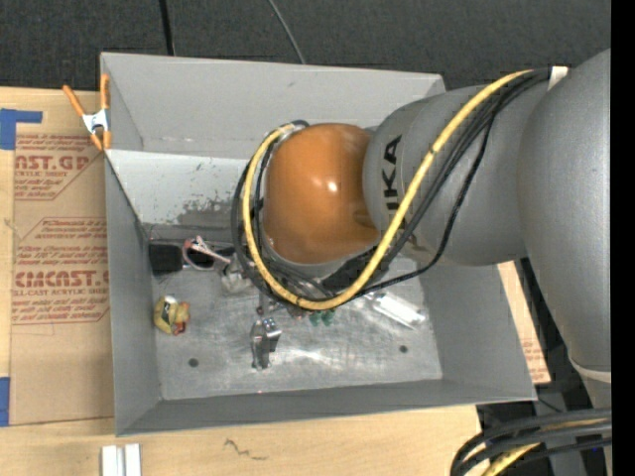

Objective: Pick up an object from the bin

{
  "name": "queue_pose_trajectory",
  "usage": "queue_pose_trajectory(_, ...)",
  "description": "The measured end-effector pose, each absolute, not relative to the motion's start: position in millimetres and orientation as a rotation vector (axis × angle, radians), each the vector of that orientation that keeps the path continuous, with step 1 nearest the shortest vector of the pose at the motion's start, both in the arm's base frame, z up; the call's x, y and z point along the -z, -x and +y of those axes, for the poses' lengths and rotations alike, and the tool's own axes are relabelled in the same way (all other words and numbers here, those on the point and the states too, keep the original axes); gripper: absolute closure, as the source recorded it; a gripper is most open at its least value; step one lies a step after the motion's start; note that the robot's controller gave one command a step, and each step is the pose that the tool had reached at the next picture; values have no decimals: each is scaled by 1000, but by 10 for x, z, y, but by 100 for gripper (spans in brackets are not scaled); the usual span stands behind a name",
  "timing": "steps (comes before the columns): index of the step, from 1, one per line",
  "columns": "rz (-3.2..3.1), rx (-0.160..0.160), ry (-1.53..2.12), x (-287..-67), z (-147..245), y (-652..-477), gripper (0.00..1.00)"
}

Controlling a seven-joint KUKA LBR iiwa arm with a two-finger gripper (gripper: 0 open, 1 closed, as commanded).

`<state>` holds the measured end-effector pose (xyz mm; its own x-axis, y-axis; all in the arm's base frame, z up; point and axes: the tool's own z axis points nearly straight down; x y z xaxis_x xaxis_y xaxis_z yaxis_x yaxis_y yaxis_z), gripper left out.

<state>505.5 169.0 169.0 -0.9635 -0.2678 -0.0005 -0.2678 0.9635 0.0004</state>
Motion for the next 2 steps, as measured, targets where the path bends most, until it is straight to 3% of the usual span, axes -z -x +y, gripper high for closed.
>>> queue_pose_trajectory(1, 3138, -3, 67, -1720, 1635, -5084, 0)
queue_pose_trajectory(2, 3135, -2, -181, -1470, 1808, -5075, 0)
